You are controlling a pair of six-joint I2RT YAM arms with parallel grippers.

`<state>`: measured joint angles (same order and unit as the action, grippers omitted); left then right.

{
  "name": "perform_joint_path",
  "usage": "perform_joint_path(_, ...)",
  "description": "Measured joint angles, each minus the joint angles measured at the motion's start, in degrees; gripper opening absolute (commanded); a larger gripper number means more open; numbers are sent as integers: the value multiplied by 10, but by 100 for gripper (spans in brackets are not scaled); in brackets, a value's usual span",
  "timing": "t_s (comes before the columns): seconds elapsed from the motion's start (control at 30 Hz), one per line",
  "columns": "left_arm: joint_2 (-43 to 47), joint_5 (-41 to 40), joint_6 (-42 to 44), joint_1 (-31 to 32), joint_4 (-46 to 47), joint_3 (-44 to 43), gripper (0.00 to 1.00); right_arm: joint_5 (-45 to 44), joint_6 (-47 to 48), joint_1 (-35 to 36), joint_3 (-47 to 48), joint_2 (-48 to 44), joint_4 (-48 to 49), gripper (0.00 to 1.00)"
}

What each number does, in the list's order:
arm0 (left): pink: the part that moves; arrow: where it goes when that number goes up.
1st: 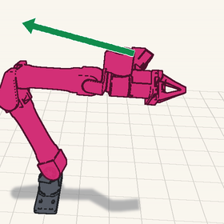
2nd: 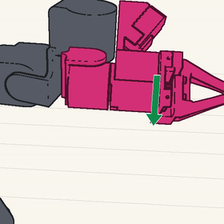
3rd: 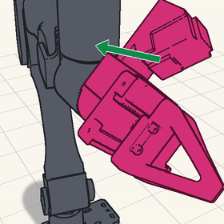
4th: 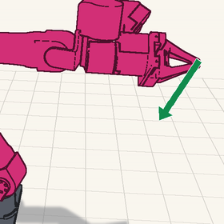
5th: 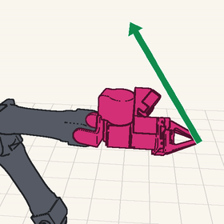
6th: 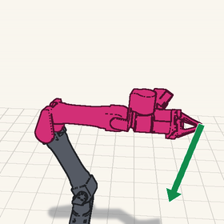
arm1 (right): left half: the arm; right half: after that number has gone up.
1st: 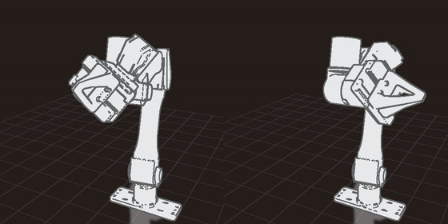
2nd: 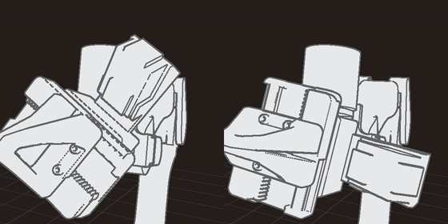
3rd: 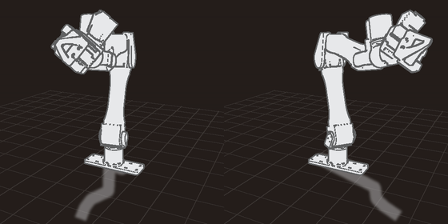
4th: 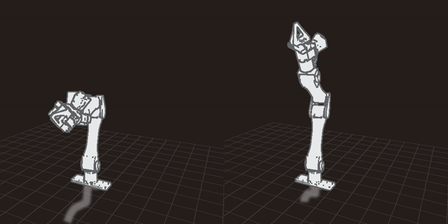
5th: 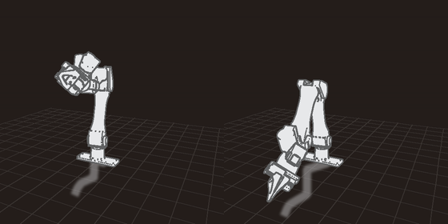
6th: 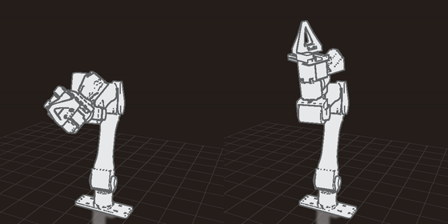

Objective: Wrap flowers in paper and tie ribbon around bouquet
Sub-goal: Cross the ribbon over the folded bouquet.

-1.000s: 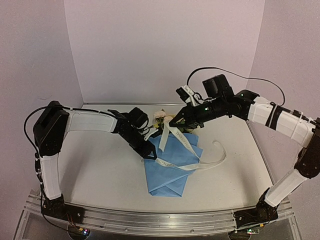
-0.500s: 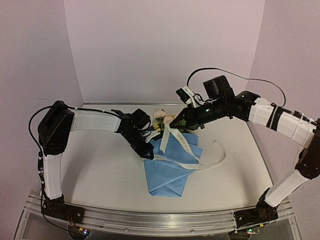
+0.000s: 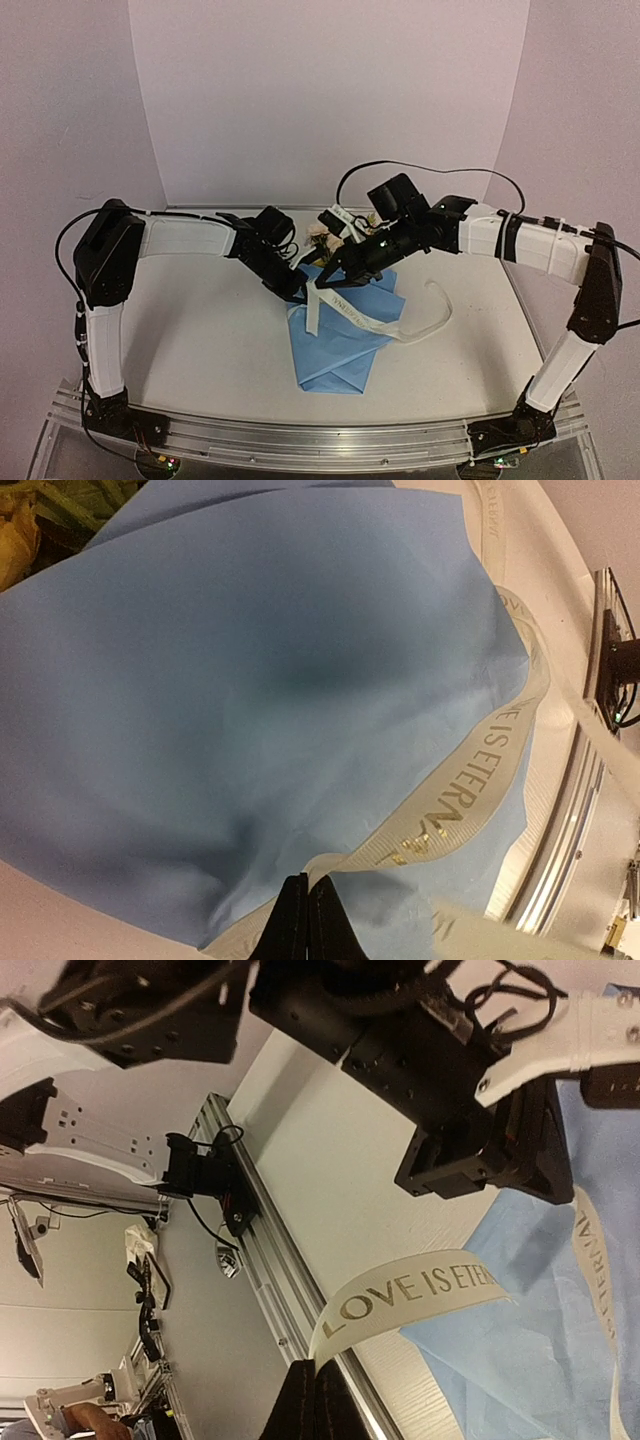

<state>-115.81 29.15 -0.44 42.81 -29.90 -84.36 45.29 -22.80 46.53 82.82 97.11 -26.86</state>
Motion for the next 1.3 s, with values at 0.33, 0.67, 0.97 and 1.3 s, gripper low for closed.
perform_joint_path(0.33, 16, 24, -39, -17, 36, 1, 0, -88, 12, 14, -15, 47, -19, 0)
perform_joint_path(0.67, 83, 54, -46, -17, 85, 34, 0, -296, -2, 29, -19, 115, -53, 0)
perform_joint_path(0.97, 91, 145, -40, -17, 89, 87, 0, -490, -29, 42, -14, 166, -1, 0)
perform_joint_path(1.3, 22, 207, -39, -16, 48, 68, 3, -616, -41, 77, 0, 183, 58, 12)
